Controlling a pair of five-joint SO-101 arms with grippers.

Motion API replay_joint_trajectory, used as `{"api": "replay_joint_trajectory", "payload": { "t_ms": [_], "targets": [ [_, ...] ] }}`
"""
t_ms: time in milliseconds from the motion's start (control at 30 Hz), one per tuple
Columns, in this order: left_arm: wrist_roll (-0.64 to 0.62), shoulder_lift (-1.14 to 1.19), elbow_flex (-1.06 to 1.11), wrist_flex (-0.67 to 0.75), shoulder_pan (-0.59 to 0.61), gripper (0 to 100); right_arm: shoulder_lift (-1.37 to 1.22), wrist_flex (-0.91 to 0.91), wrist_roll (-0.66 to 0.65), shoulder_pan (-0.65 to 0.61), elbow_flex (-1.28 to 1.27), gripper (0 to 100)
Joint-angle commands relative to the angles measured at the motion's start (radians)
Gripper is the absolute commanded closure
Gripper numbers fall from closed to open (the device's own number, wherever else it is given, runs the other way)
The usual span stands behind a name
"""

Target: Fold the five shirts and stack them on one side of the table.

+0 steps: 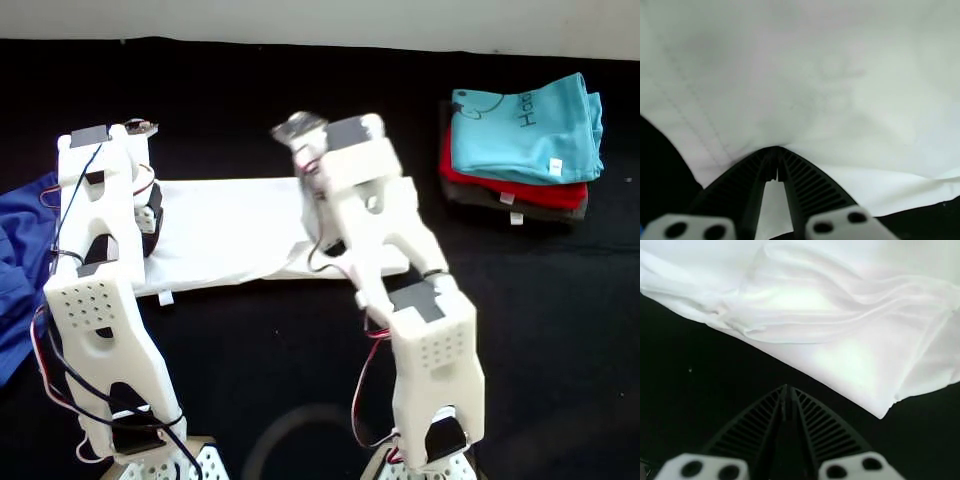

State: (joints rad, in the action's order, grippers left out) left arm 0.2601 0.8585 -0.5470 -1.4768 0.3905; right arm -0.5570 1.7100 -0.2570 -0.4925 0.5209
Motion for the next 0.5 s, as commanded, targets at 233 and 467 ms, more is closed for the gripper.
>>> {"api": "replay_joint_trajectory", "payload": {
  "t_ms": [233, 467],
  "targets": [
    [-0.005, 0.01, -0.03, 0.028, 0.005, 99, -0.056, -0.363, -0.012, -0.013, -0.044, 99.2],
    [-0.005, 0.01, -0.03, 0.028, 0.005, 99, -0.099, -0.427, -0.012, -0.012, -0.044, 99.2]
  ]
}}
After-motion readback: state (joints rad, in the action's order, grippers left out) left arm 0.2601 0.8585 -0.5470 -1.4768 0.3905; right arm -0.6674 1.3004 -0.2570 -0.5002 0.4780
